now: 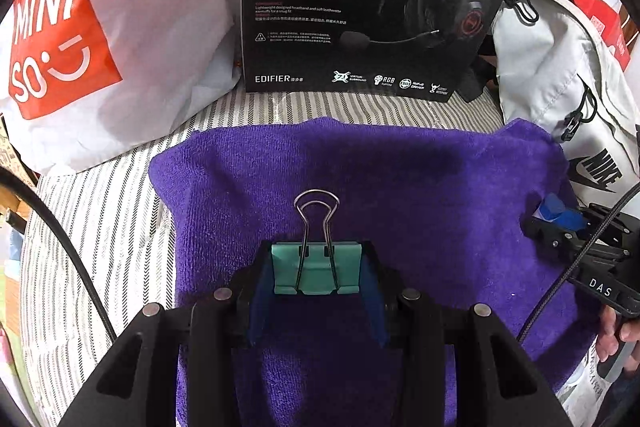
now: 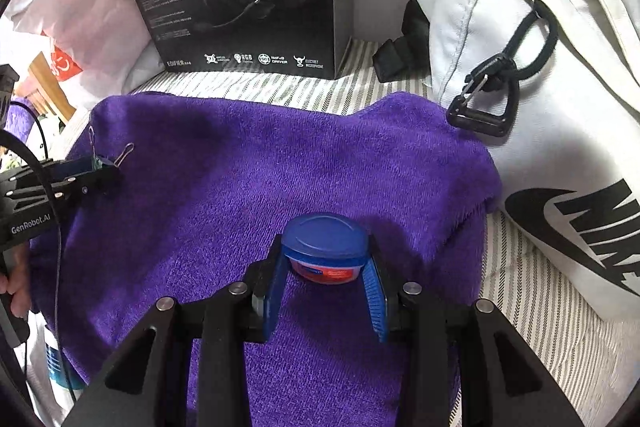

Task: Organize rigid objects
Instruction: 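Carry the clip onto the purple towel and open the left tool while the right tool releases the jar there, then grasp the white USB light with the right tool while the left tool grasps the white-and-blue balm tube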

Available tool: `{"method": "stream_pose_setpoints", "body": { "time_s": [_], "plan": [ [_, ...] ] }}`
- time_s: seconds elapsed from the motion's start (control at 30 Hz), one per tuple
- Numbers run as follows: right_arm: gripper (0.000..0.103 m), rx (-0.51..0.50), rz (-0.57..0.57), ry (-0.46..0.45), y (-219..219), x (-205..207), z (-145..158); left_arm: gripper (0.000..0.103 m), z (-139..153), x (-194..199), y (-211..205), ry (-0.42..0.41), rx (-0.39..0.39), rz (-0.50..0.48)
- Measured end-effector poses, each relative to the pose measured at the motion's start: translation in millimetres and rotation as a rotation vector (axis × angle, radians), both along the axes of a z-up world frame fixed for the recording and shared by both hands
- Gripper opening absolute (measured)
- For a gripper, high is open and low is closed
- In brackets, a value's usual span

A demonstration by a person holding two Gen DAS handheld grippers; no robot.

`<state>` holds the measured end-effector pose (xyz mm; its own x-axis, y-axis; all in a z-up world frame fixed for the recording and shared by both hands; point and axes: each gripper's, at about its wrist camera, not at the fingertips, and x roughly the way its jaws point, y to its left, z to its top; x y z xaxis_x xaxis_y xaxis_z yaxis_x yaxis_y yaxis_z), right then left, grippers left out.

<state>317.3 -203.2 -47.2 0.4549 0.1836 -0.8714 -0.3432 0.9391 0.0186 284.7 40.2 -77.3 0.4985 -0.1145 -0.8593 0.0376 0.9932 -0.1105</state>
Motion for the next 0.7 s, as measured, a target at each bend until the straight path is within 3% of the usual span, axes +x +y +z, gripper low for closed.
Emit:
{"method": "stream_pose_setpoints", "body": {
  "time_s": [0.07, 0.27, 0.4, 0.57, 0.7],
  "plan": [
    [0.038, -0.008, 0.008, -0.001, 2, 0, 0, 0.039, 0, -1, 1, 0.002, 0.003, -0.005],
    [0.06, 0.012, 0.01, 0.012, 0, -2, 1, 0.05, 1, -8, -2, 0.015, 0.001, -0.029],
    [0.06, 0.009, -0.007, 0.013, -7, -9, 5, 0.055, 2, -17, -5, 0.028, 0.015, -0.033],
    [0.06, -0.001, -0.018, -0.015, -16, -29, 20, 0.055, 9, -35, -1, 0.052, -0.022, -0.003],
    [0.06, 0.007, -0.038, -0.046, -25, -52, 40, 0.055, 29, -63, -4, 0.008, 0.006, -0.004]
  ]
}}
